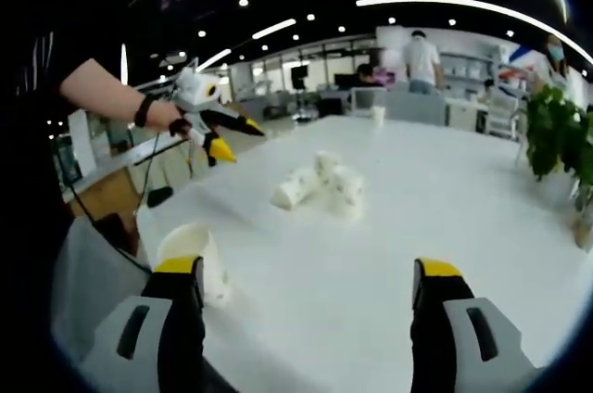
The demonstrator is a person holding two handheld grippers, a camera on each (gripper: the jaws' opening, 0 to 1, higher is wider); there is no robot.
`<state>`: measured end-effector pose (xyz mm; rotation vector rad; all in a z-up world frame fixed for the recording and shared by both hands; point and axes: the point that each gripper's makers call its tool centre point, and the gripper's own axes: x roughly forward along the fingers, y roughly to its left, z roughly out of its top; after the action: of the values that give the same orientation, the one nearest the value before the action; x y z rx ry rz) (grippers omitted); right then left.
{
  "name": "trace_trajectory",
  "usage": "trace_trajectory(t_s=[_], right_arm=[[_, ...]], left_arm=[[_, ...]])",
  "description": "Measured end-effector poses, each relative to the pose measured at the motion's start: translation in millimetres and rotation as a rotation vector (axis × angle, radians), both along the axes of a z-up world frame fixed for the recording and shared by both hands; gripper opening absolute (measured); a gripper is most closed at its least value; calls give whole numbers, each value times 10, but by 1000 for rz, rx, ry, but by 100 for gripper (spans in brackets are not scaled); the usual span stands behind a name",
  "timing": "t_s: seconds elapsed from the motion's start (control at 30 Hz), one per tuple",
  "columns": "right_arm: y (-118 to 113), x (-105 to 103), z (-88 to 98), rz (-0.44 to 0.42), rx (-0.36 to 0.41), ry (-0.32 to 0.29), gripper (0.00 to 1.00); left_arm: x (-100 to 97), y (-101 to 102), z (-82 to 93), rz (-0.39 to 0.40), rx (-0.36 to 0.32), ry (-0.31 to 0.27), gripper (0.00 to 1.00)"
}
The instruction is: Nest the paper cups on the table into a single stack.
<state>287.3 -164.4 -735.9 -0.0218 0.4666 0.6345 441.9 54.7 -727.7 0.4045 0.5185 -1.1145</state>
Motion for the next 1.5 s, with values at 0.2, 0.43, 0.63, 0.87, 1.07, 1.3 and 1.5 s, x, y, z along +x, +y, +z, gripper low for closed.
trace_trajectory(t_s=[0.2,0.43,0.63,0.87,1.07,1.3,1.5], right_arm=[[-25,12,-1,-22,24,4,91],[-33,30,5,-28,30,6,91],[-61,24,12,-32,31,3,90],[-76,23,-46,-33,31,16,90],[-52,31,-59,-35,38,20,90],[-52,30,-103,-42,45,33,89],[-71,34,-124,-45,44,39,89]], left_arm=[[79,-35,-32,-17,21,-2,76],[157,-80,-60,-54,44,-12,77],[202,-126,-124,-83,74,4,75],[262,-147,-120,-118,96,-2,73],[337,-97,-190,-135,132,-12,74],[425,-66,-280,-149,156,3,73],[485,-101,-301,-161,167,11,73]])
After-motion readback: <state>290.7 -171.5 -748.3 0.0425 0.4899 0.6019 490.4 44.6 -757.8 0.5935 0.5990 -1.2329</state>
